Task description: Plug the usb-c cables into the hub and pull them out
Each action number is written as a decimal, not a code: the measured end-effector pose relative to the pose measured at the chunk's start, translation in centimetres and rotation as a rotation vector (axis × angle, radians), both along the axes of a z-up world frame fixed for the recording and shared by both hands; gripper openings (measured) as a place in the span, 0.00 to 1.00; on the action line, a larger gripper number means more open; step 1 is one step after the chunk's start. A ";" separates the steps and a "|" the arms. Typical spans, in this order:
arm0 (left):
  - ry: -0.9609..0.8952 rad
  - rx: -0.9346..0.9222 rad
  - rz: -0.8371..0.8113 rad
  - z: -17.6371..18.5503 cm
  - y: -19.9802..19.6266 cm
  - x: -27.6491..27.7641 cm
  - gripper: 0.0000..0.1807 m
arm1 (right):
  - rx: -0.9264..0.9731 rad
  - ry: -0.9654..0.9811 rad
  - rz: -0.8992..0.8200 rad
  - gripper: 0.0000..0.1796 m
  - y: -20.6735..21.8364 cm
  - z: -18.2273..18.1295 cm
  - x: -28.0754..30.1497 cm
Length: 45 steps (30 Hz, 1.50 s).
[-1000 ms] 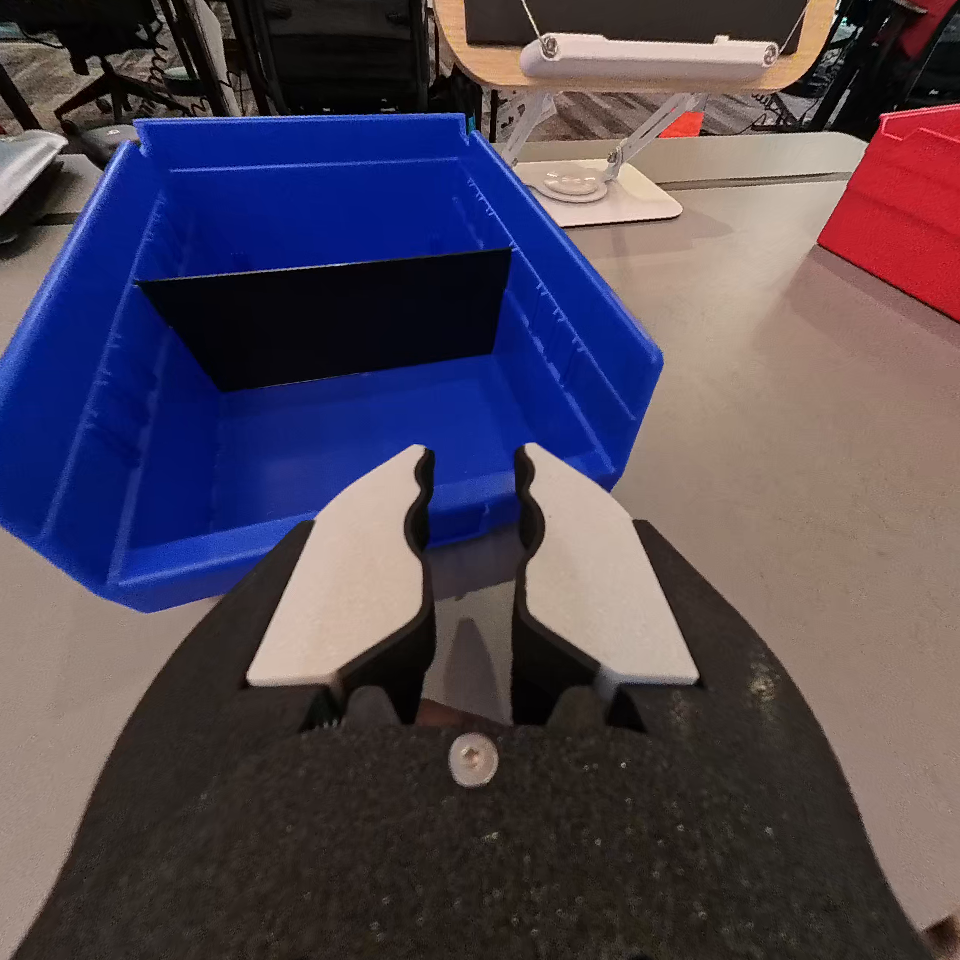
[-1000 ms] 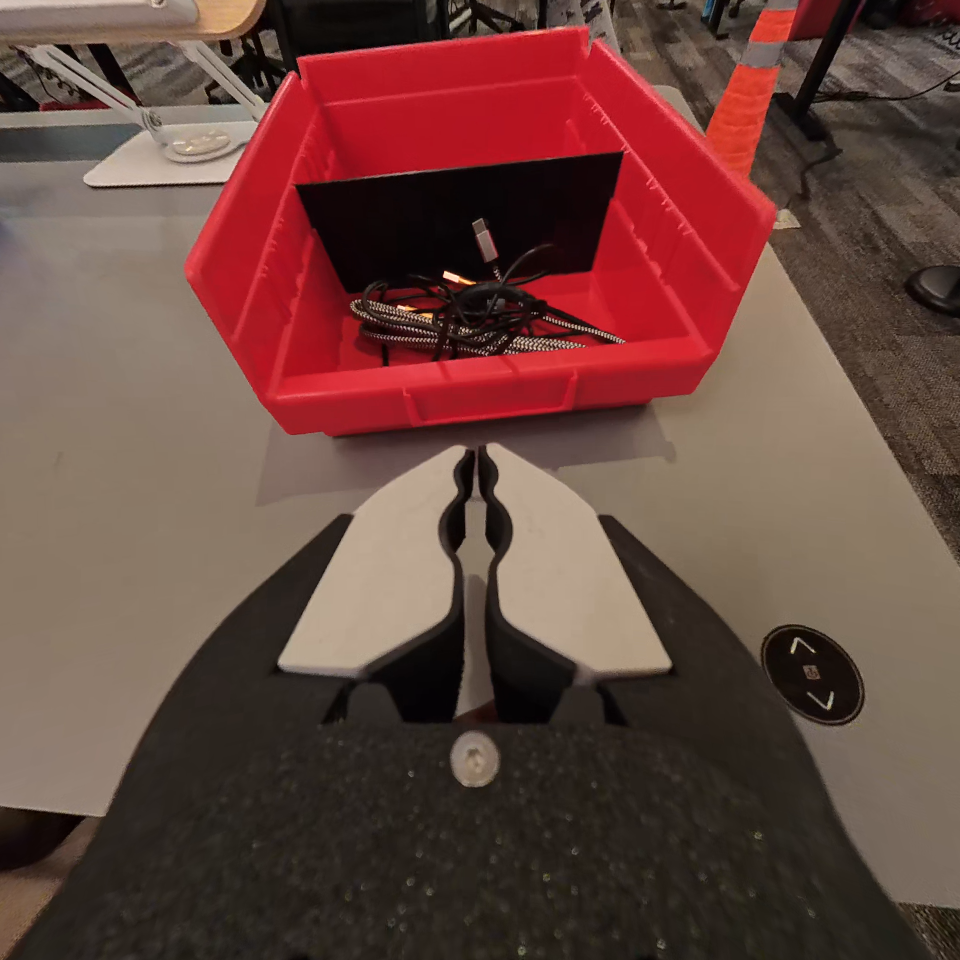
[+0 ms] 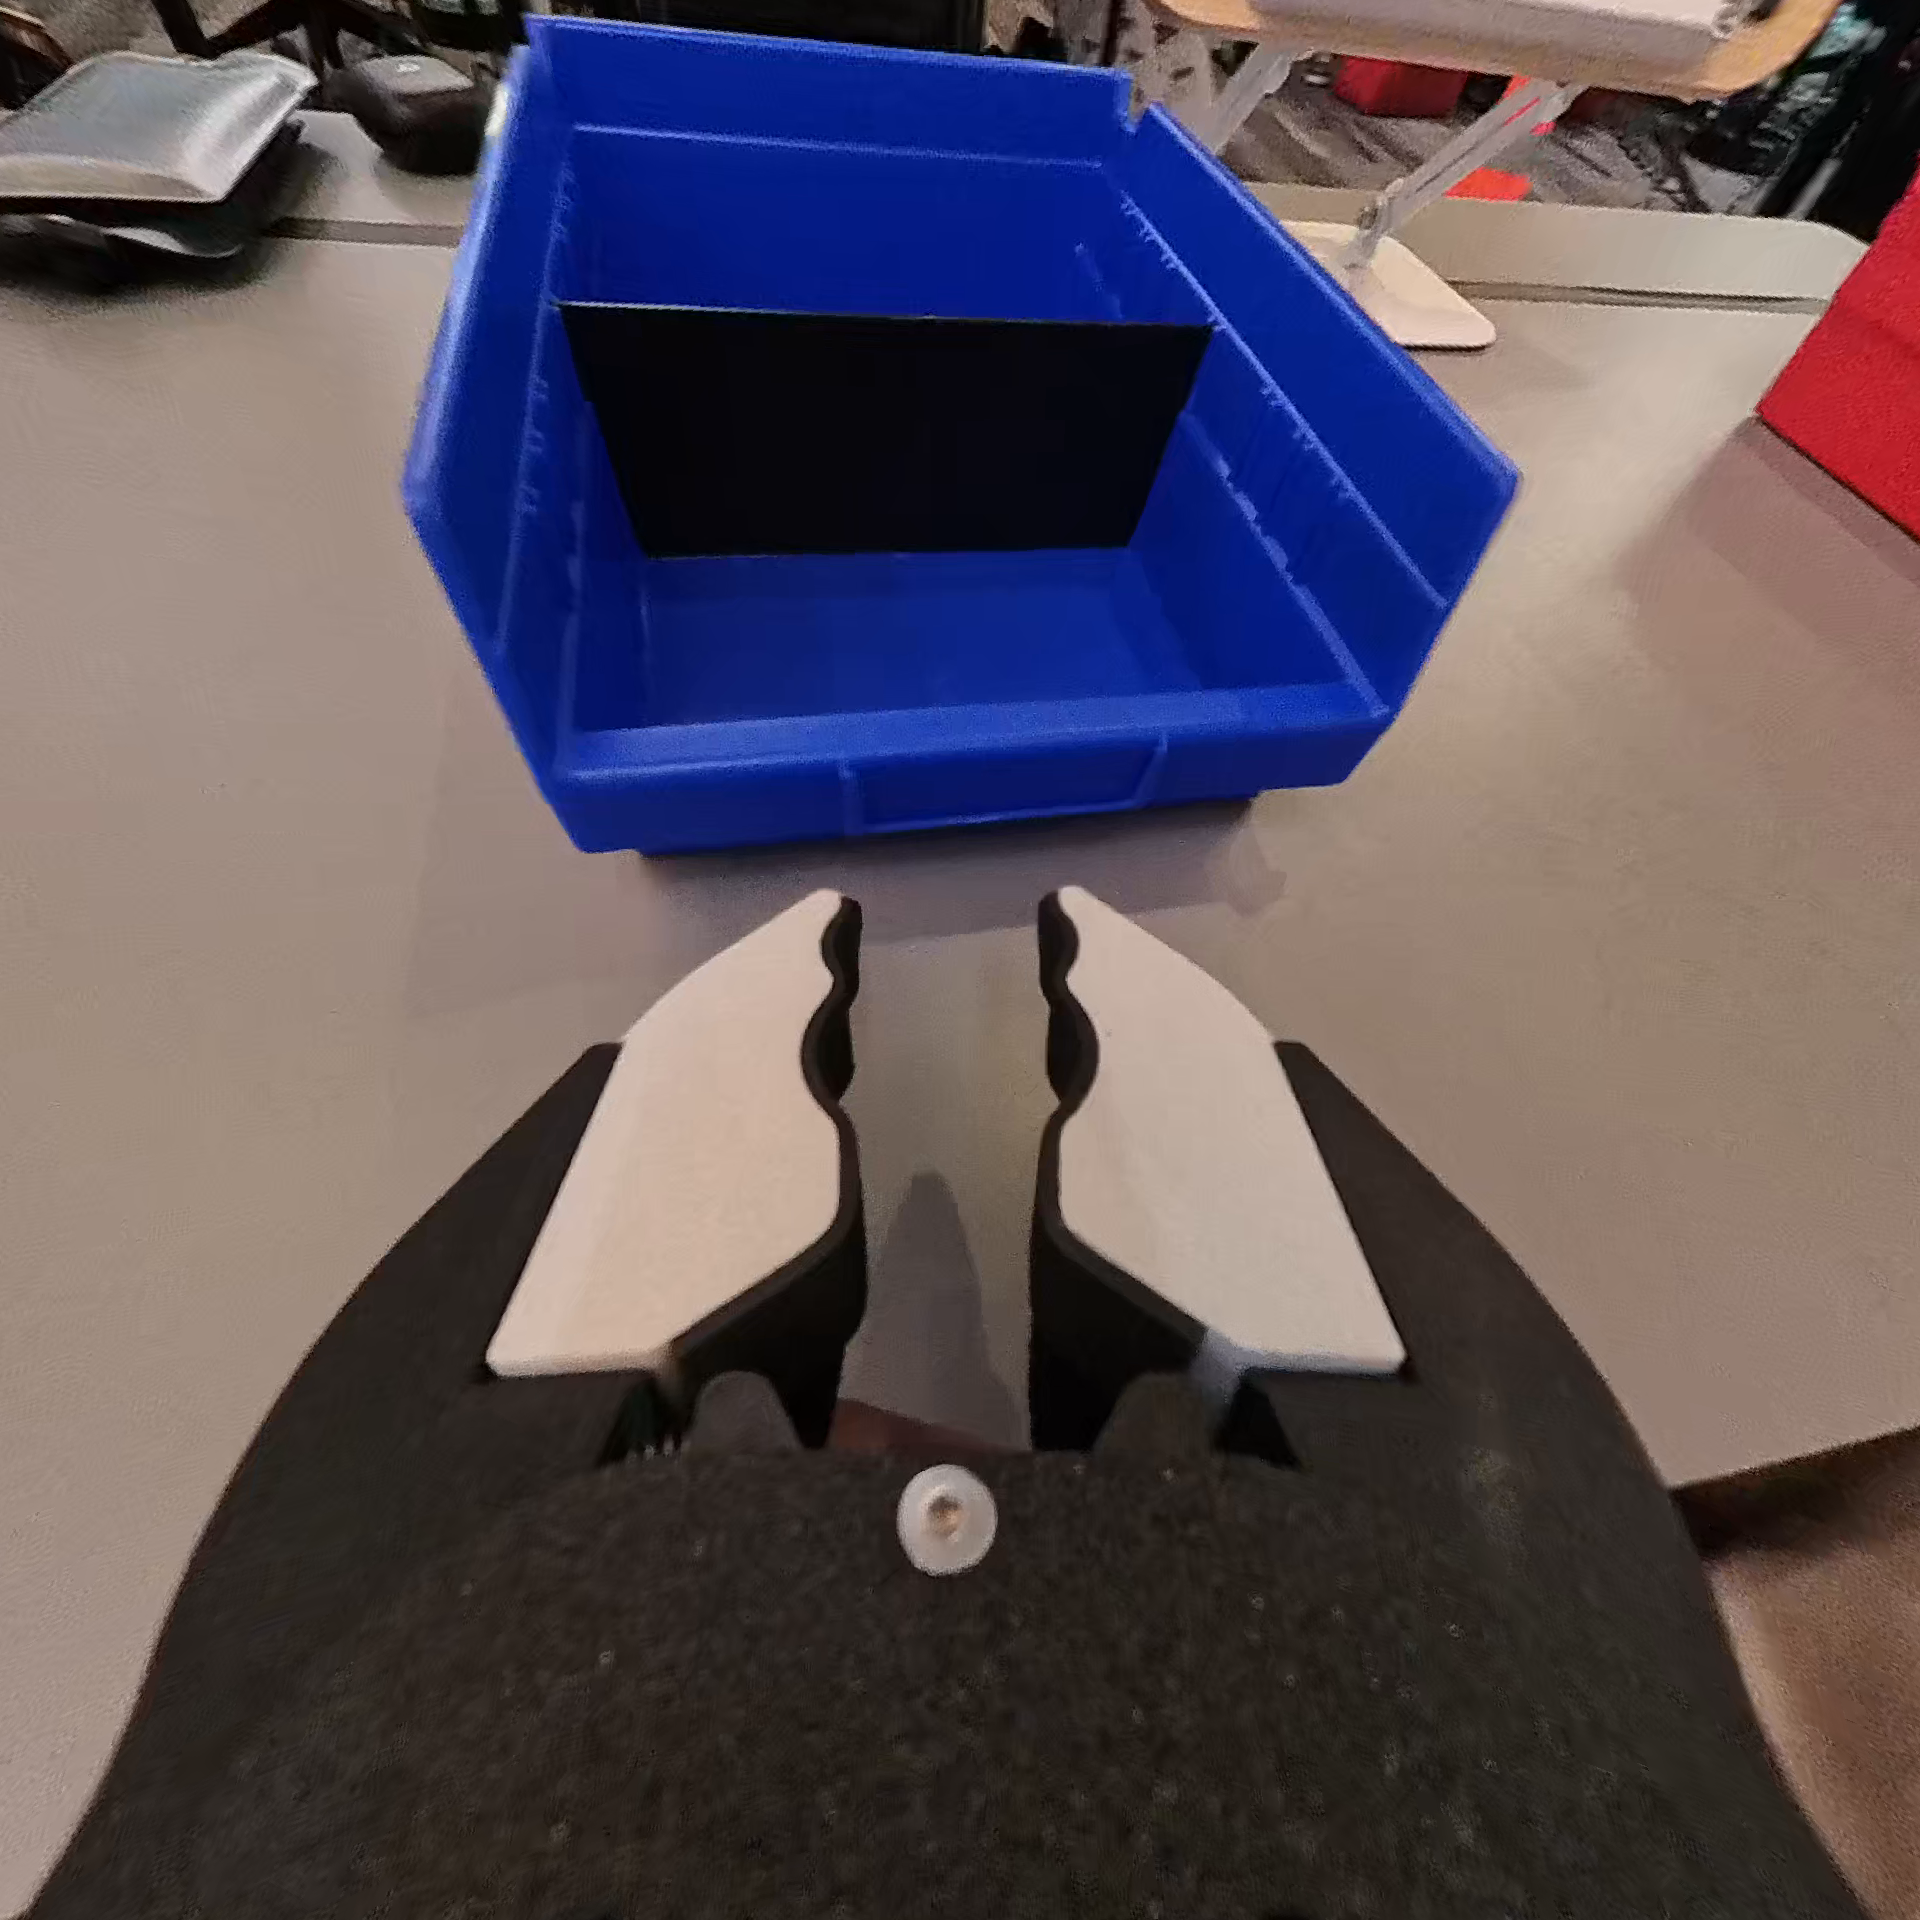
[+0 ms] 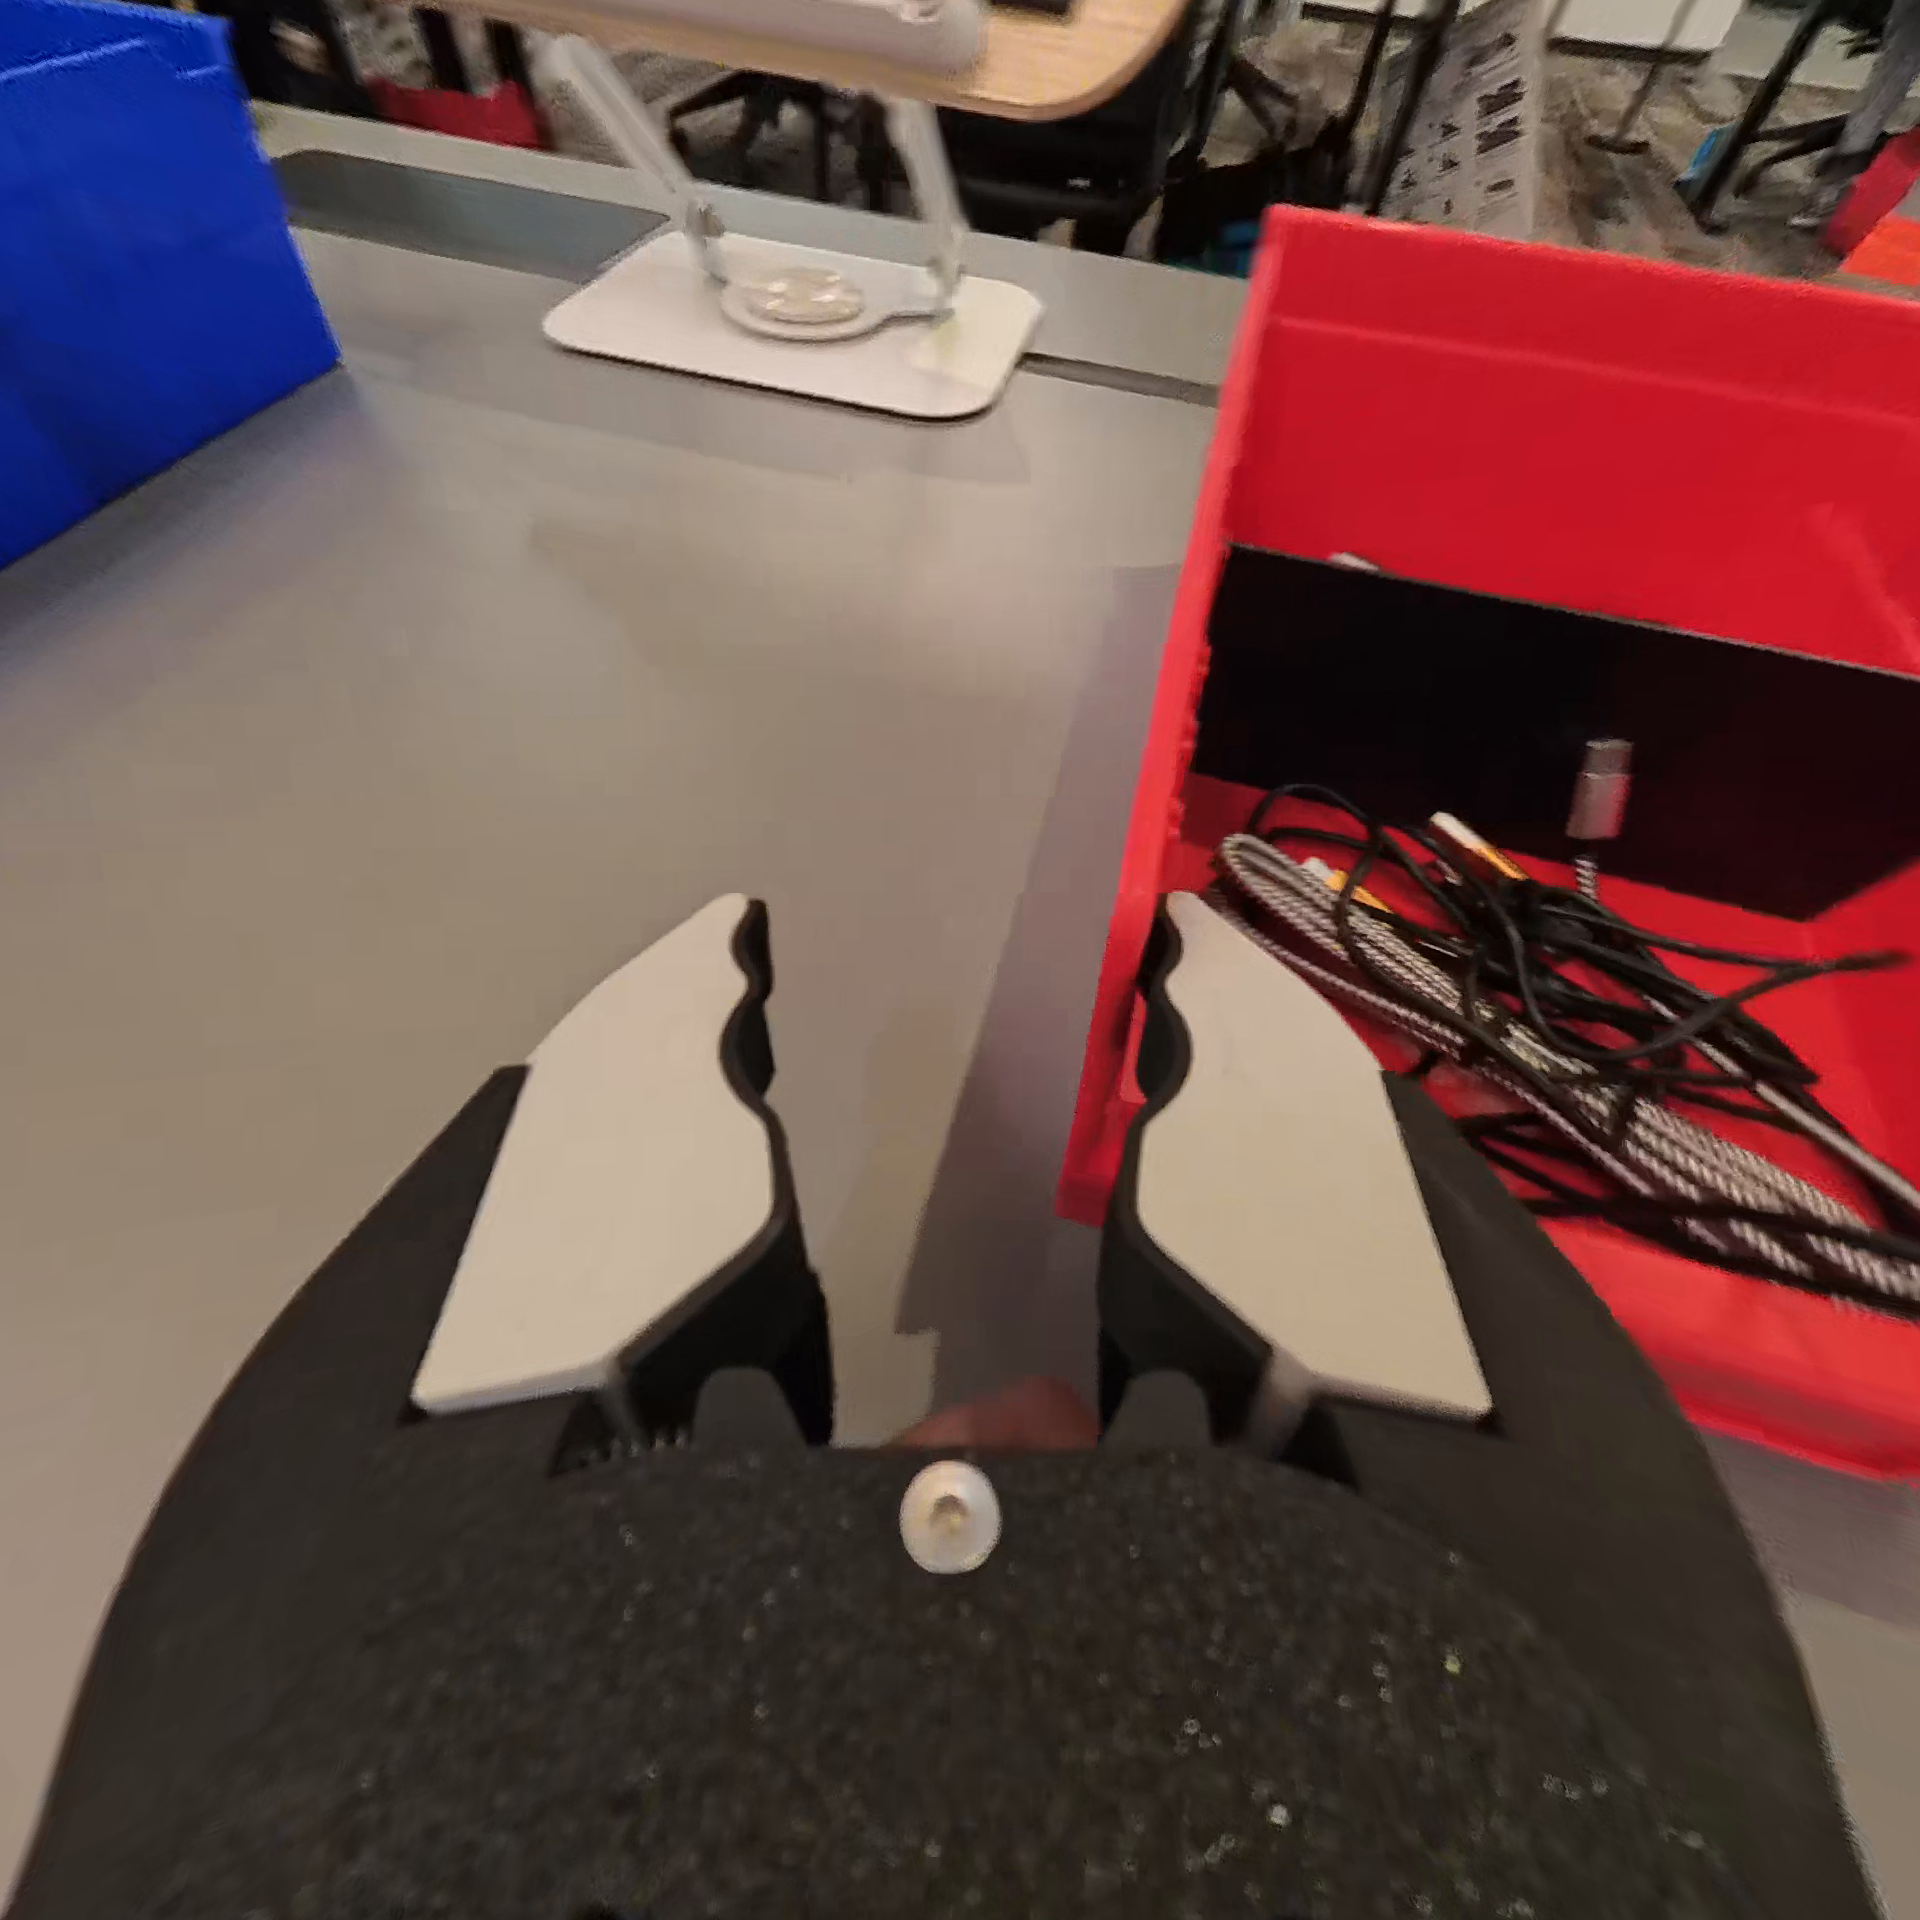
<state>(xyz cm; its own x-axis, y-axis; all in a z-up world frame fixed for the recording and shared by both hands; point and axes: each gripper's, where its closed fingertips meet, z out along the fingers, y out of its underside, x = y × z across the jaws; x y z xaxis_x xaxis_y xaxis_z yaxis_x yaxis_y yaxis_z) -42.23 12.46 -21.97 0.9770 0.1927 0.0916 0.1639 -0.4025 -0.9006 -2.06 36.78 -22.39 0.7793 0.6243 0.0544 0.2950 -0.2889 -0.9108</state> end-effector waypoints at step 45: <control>0.299 0.042 -0.243 2.3 14.6 19.2 0.02 | 0.140 0.083 -0.268 0.02 -4.8 3.4 -2.4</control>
